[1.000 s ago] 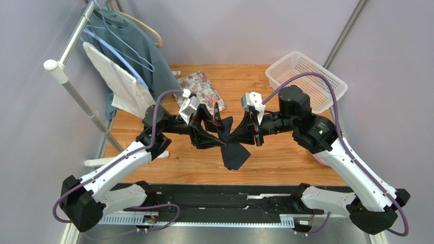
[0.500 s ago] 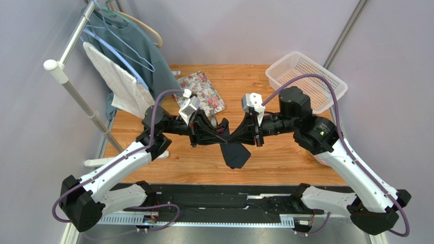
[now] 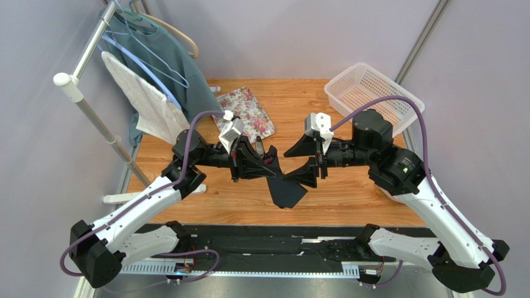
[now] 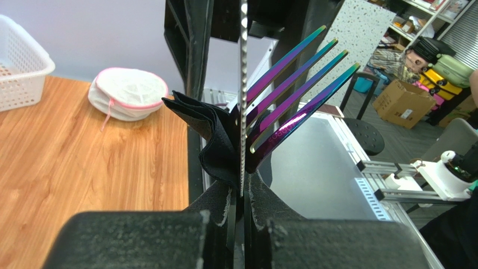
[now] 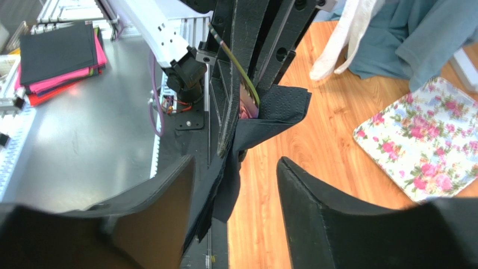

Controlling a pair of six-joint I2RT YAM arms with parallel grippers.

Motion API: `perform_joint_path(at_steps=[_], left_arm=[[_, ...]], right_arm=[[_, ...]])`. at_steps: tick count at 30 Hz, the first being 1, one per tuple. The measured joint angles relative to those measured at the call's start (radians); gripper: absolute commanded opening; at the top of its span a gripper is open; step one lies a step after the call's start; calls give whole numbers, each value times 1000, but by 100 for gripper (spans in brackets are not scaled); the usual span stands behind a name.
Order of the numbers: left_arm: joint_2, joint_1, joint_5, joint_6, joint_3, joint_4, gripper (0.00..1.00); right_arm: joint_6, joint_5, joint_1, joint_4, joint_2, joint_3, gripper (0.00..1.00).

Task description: Place the utensils on the paper napkin and roll it up

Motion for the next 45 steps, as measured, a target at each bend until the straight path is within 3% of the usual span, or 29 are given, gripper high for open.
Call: perform_joint_path(at_steps=[4, 10, 15, 18, 19, 21, 30, 45], left_arm=[[-3, 4, -9, 8, 8, -42, 0], [-3, 35, -24, 14, 44, -78, 0], [-3, 48, -25, 18, 59, -87, 0], [-6, 48, -23, 20, 64, -91, 0], [-10, 48, -22, 22, 64, -95, 0], [-16, 48, -21, 24, 64, -100, 0], [-23, 48, 15, -2, 64, -85, 0], [22, 34, 42, -115, 64, 17, 0]], right_arm=[[7, 38, 0, -11, -27, -2, 73], [5, 75, 0, -68, -68, -43, 64], [1, 98, -6, -112, -86, -102, 40], [-5, 112, -18, -128, -84, -118, 20], [-4, 115, -25, -135, -82, -119, 9], [-7, 121, -37, -141, -80, -120, 0], [-68, 90, -51, -102, -40, -136, 0], [-82, -117, -52, 69, 82, -179, 0]])
